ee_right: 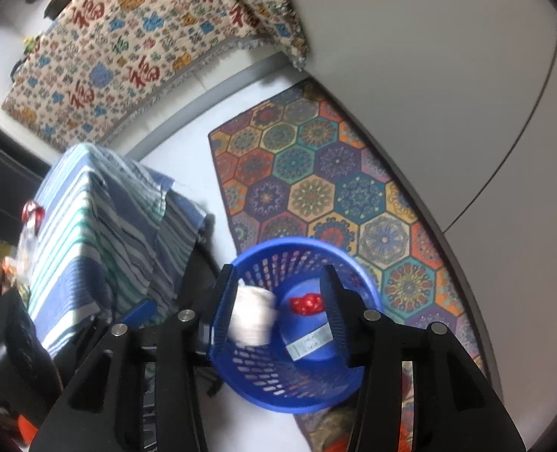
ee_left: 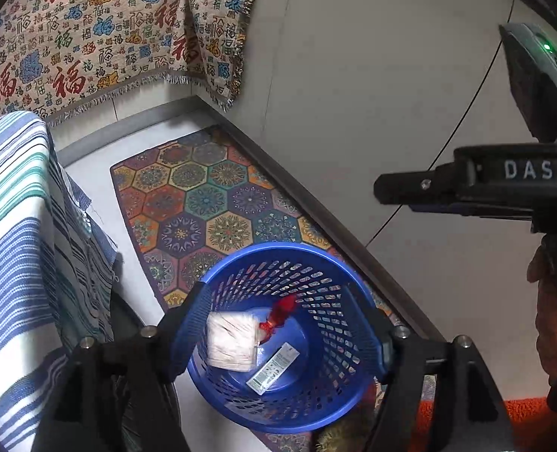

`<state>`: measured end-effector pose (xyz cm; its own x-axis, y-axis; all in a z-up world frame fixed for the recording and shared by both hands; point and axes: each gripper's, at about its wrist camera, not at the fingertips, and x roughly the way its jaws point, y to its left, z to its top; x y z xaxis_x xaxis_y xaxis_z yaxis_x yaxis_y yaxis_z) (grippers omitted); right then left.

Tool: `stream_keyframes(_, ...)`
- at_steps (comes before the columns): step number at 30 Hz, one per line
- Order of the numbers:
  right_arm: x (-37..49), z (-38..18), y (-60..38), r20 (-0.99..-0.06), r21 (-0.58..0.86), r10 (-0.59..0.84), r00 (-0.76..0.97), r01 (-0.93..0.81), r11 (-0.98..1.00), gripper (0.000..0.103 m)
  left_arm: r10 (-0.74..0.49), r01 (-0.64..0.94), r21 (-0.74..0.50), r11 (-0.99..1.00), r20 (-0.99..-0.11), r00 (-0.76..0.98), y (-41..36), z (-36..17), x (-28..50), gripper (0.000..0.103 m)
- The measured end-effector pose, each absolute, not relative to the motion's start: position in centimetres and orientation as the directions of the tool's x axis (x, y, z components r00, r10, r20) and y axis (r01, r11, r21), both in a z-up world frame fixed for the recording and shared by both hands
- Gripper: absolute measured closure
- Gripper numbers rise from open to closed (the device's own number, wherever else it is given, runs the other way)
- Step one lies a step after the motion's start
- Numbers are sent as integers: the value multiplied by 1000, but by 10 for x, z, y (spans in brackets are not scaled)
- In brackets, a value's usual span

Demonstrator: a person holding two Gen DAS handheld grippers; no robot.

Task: Collect trash
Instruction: 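Carry the cup and red wrapper to the wastebasket and open both tools, then move both tools back over the table toward the remaining trash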

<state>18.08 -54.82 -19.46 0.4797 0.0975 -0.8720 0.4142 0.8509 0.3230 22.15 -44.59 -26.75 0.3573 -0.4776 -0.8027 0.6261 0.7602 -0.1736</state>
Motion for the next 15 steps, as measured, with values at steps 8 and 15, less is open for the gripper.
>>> stream_keyframes(8,182,-172,-541,-849,253,-4,528,414,874,22,-503,600,-206,773,-776,382,-423,-233,204,30)
stream_keyframes(15,180,-129,-510,-773,121,-150,616,375,919,11,-517,569,-225,791,-743,424,-354,-184,174,30)
